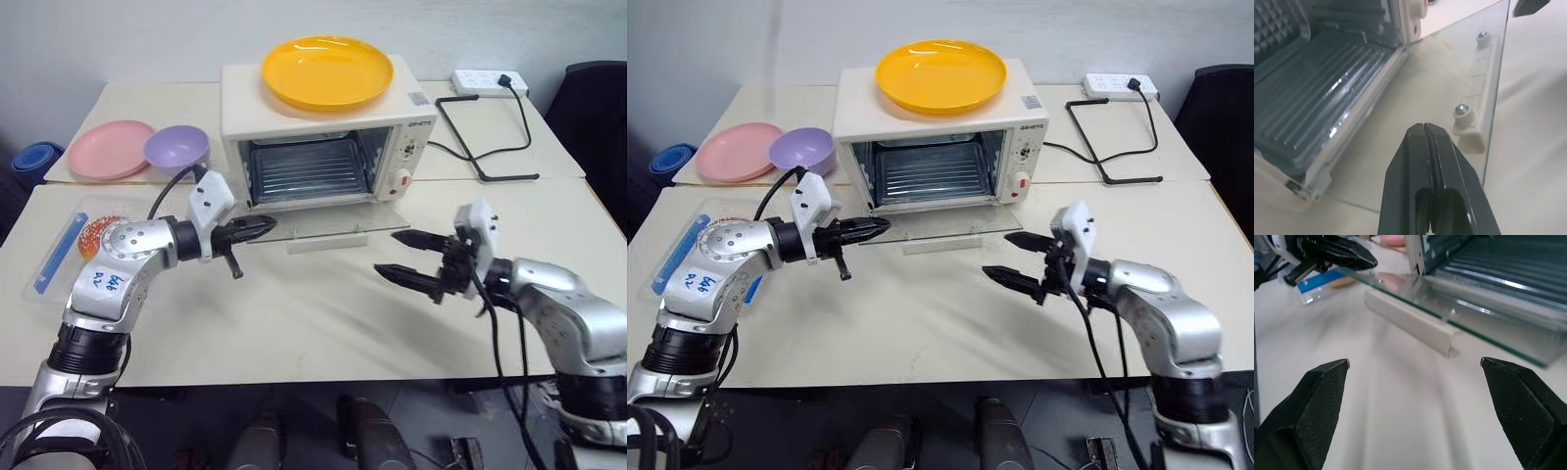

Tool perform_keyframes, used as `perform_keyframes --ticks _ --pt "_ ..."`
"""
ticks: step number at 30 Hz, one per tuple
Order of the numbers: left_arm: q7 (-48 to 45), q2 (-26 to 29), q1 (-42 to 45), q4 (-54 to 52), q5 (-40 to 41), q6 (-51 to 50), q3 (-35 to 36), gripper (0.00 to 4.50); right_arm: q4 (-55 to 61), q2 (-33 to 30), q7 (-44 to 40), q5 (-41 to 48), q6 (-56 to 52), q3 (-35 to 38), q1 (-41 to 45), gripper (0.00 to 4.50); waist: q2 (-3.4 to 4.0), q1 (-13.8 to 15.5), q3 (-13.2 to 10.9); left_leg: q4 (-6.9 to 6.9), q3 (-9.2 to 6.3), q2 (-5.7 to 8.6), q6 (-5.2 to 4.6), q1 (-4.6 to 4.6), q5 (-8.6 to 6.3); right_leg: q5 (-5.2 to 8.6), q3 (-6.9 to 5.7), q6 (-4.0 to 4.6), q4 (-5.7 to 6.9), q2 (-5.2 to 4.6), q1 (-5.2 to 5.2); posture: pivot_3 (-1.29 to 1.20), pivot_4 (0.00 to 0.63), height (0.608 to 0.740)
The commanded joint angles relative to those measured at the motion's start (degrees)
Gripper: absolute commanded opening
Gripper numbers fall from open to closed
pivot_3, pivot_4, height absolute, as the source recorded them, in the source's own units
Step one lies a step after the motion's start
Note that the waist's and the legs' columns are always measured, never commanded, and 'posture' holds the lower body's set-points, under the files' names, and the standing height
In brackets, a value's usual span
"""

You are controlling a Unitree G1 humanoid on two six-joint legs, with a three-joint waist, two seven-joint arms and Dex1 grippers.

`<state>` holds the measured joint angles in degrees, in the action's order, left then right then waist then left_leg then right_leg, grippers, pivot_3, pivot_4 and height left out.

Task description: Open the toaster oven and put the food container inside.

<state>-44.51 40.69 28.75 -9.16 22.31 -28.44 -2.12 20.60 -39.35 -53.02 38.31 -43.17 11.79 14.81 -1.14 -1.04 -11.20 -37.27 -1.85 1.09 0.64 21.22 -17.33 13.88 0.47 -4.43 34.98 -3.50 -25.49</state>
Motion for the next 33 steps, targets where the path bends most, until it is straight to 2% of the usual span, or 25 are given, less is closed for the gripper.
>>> perform_keyframes --ticks 1,5,10,15,18,22,27,30,31,33 --pt "0.68 1.11 -3.8 -4.91 -0.14 -1.24 2.3 0.02 5.41 -2.96 -0.38 4.59 -1.39 4.82 -1.63 4.5 0.0 -0.19 0.0 -0.01 0.04 -0.01 0.0 -0.03 0.0 0.0 0.03 0.0 0.04 0.01 0.0 0.0 0.15 0.74" --pt "3.76 -0.35 -8.84 -7.0 -1.49 -2.17 2.39 0.02 5.44 -3.38 1.26 7.57 -2.41 5.45 1.07 4.5 -0.01 -0.49 -0.01 -0.1 0.09 -0.02 -0.1 -0.09 0.07 -0.03 0.04 0.0 0.09 0.03 0.06 0.0 0.15 0.74" --pt "9.04 -3.22 -11.73 -9.77 -3.57 -4.36 2.23 0.02 3.42 -2.52 1.52 8.1 -2.26 1.57 6.89 4.5 -0.04 -0.3 -0.01 -0.21 0.14 0.0 -0.17 -0.08 0.15 -0.05 0.07 -0.01 0.08 0.04 0.09 0.0 0.15 0.74" --pt "13.71 -3.31 -19.45 -18.76 -1.96 -10.59 8.63 0.02 0.76 -1.94 -1.3 7.26 -0.78 -3.53 12.98 4.5 -0.04 -0.59 -0.01 -0.13 0.14 0.02 -0.15 -0.04 0.09 -0.11 0.12 -0.09 0.08 -0.02 0.05 0.0 0.15 0.74" --pt "16.21 -3.82 -25.95 -25.62 -0.25 -14.56 15.01 0.61 -1.2 -1.52 -2.97 6.96 -0.06 -5.67 16.15 4.5 -0.05 -0.45 -0.01 -0.07 0.17 -0.04 -0.17 -0.05 0.04 -0.11 0.2 -0.08 0.01 -0.02 0.02 0.0 0.15 0.74" --pt "18.38 -7.21 -34.77 -35.47 7.25 -20.97 27.85 1.85 -4.11 -0.93 -5.76 6.13 1.11 -8.12 19.74 4.5 -0.05 -0.27 -0.01 -0.11 0.06 -0.05 -0.16 0.0 0.04 -0.09 0.26 -0.04 -0.06 -0.05 0.03 0.0 0.15 0.74" --pt "27.04 -15.52 -38.82 -42.03 23.78 -27.72 44.62 3.33 -7.86 -0.08 -9.21 4.82 2.7 -10.44 22.79 4.5 -0.06 0.48 0.0 -0.27 0.02 -0.02 -0.16 0.0 0.04 -0.11 0.16 -0.02 -0.05 -0.07 0.12 0.0 0.15 0.74" --pt "38.1 -21.12 -44.31 -42.19 36.28 -27.32 56.46 4.25 -10.04 0.78 -11.18 3.91 3.57 -12.17 24.62 4.5 -0.08 0.59 0.01 -0.31 0.05 -0.04 -0.14 -0.04 0.02 -0.13 0.14 0.0 -0.02 -0.05 0.14 0.0 0.15 0.74" --pt "41.54 -21.87 -45.71 -41.31 39.55 -26.84 58.58 4.48 -10.44 0.95 -11.6 3.72 3.69 -12.44 24.97 4.5 -0.08 0.65 0.01 -0.31 0.06 -0.09 -0.12 -0.04 0.01 -0.13 0.18 0.01 -0.04 -0.03 0.13 0.0 0.15 0.74" --pt "49.09 -22.96 -47.58 -37.92 47.5 -24.68 61.51 4.48 -11.35 1.44 -12.35 3.32 3.86 -12.92 25.71 4.5 -0.08 0.84 0.01 -0.3 0.03 -0.1 -0.11 -0.05 0.01 -0.11 0.2 0.04 -0.03 -0.01 0.13 0.0 0.15 0.74"
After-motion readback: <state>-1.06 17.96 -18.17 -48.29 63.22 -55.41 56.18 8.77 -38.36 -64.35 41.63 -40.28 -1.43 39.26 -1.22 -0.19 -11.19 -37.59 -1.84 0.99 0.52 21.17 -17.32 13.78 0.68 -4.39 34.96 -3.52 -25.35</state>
